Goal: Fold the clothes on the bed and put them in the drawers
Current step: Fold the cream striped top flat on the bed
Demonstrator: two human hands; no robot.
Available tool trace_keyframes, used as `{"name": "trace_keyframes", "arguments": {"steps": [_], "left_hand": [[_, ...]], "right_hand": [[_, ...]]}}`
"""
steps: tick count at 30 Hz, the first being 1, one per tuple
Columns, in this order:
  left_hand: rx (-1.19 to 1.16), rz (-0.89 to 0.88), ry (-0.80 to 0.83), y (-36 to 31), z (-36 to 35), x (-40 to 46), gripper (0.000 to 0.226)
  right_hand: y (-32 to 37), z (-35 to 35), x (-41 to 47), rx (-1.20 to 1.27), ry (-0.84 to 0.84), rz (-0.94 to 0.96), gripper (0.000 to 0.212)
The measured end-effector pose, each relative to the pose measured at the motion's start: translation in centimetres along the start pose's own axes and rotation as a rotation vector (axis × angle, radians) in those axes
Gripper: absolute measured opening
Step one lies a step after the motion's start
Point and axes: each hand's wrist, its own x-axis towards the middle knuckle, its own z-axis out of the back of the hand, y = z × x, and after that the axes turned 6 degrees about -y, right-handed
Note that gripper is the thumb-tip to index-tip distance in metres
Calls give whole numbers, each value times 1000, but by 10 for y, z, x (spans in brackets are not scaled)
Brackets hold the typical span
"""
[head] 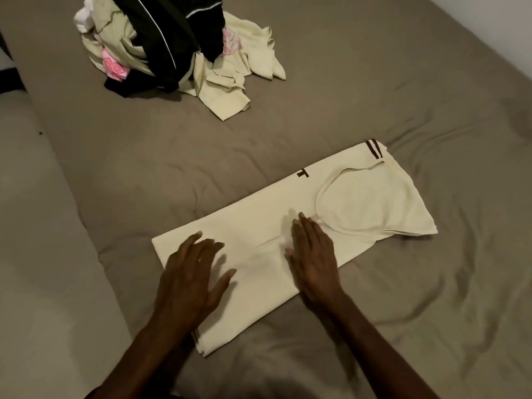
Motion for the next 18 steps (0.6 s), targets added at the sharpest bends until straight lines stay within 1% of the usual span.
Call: {"name": "trace_keyframes", "arguments": {"steps": [2, 4, 7, 8, 10, 12, 14, 16, 18], "left_hand": [[125, -66, 198, 7, -25, -11, 76], [215, -69, 290, 17, -36, -24, 84], [263, -112, 295, 26, -35, -35, 85], [273, -105, 284, 22, -37, -34, 87], [318, -67, 271, 14, -43, -30, 93], [344, -70, 263, 2, -50, -22, 100], [332, -135, 264, -18, -56, -11, 103], [293, -217, 257, -47, -69, 7, 99], [238, -304, 250, -81, -87, 29, 88]], "right_hand": [[6, -3, -13, 71, 88, 2, 65], [-9, 3, -15, 99, 97, 24, 65], [-42, 14, -4, 106, 73, 128, 62], [-57, 20, -2, 122, 41, 149, 60], [-86, 31, 0, 144, -90, 151, 52], [-116, 43, 1, 153, -233, 88, 44], [-143, 52, -1, 127, -294, -9, 46], [-166, 60, -5, 114, -347, -74, 51], [-187, 72, -9, 146, -388, -126, 56]]}}
